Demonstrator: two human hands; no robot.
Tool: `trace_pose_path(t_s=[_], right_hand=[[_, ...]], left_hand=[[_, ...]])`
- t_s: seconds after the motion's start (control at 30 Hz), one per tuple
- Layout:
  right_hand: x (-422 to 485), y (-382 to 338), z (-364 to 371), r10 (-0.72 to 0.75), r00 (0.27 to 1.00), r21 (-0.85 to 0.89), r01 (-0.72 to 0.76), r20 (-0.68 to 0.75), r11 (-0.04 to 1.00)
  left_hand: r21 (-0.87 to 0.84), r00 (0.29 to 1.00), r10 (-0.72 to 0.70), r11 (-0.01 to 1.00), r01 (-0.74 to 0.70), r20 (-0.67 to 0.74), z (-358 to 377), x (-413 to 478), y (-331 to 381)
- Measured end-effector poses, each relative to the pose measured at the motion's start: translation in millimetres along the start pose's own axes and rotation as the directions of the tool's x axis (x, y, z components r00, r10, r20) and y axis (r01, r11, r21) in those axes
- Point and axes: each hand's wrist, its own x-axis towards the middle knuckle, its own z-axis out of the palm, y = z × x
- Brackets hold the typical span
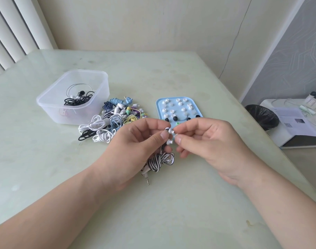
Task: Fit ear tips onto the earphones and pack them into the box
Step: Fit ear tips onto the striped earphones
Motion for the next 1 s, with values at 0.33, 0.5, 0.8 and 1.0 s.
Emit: trace_pose_path(t_s=[0.33, 0.5, 0.8, 1.0], right_hand=[[2.2, 2.7, 3.7, -0.016, 1.000, 0.061, 0.017, -0.012, 0.998], [2.4, 2.6, 2.2, 0.007, 1.000, 0.112, -0.005, -0.019, 0.994], [3.1, 1.2, 6.3, 0.202, 0.978, 0.426, -0.206, 0.054, 0.881], [3.8, 1.6, 6.6, 0.217, 0.974, 0.412, -0.226, 0.070, 0.883]], left_hand=[[0.130, 1.000, 0.028, 0.991, -0.028, 0.003, 4.0, -2.0, -1.4], [0.165, 1.000, 0.027, 0.986, -0.027, 0.000, 3.4, -2.1, -1.1], [0.162, 1.000, 0.019, 0.987, -0.018, -0.010, 3.3, -2.9, -0.3], [0.130, 1.000, 0.022, 0.991, -0.020, -0.013, 3.3, -3.2, -0.1]])
